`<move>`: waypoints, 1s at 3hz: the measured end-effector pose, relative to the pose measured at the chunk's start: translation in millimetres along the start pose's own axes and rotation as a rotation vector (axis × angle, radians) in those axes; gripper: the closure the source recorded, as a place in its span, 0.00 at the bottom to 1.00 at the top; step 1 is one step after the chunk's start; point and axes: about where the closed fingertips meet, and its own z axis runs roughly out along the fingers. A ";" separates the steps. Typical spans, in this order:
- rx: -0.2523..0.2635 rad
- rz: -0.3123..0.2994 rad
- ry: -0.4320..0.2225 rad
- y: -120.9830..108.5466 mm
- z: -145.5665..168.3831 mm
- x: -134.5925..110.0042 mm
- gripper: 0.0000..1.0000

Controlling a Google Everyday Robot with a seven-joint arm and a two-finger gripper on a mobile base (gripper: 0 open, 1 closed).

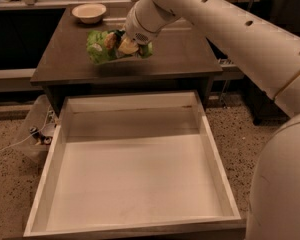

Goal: Pick green rice chip bag from top drawer and place on counter

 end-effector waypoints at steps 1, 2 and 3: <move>-0.001 0.000 0.000 0.2 0.3 0.1 1.00; -0.046 0.047 0.016 12.6 16.9 15.8 1.00; -0.080 0.085 0.037 19.0 29.1 26.6 1.00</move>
Offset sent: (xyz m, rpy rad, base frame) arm -0.0034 -0.0088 -0.0533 0.0024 0.1412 -0.0422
